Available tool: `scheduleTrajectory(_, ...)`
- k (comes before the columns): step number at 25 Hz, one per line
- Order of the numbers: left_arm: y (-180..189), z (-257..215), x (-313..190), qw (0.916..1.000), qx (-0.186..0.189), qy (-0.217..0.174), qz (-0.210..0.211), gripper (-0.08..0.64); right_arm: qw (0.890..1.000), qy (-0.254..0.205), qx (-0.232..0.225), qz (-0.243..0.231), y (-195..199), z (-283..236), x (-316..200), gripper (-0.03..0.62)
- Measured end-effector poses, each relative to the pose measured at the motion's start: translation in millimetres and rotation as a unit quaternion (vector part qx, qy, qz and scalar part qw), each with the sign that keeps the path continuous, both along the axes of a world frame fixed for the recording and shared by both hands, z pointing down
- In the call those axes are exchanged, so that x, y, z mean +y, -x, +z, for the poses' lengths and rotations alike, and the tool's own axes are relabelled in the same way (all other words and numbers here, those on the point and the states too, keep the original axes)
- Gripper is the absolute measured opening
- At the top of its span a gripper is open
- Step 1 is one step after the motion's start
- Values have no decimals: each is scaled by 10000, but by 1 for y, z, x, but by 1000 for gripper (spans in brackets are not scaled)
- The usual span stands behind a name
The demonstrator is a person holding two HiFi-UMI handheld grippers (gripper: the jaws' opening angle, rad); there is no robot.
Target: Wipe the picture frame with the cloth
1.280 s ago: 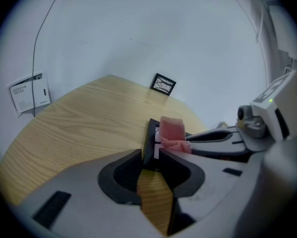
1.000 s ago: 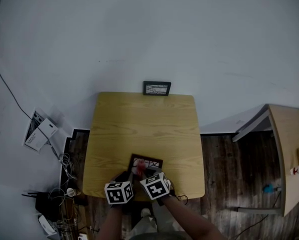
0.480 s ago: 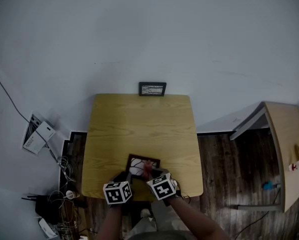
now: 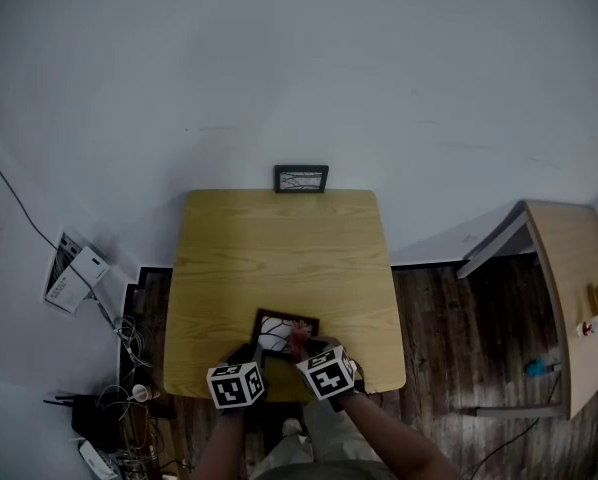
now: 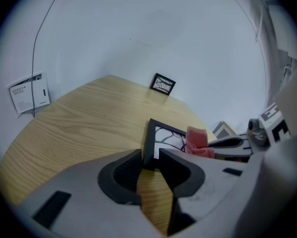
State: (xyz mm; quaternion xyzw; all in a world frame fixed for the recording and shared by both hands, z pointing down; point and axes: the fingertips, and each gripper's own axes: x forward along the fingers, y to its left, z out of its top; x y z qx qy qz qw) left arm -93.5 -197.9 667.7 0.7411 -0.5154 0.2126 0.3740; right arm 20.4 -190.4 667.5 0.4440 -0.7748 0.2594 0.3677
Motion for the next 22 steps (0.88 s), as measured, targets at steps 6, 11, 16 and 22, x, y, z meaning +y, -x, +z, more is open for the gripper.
scheduleTrajectory(6, 0, -1, 0, 9998, -100, -170, -46, 97, 9979, -125, -386, 514, -9, -1, 1, 17)
scheduleTrajectory(11, 6, -5, 7, 9995, 31, -154, -273, 97, 9942, -289, -700, 769, -12, -19, 11, 17)
scheduleTrajectory(16, 5, -17, 23, 9993, 160, -260, -225, 97, 9903, -432, -951, 913, -13, -37, 21, 17)
scheduleTrajectory(22, -1, -41, 47, 9979, 416, -486, -117, 64, 9858, -633, -1201, 989, -12, -59, 41, 17)
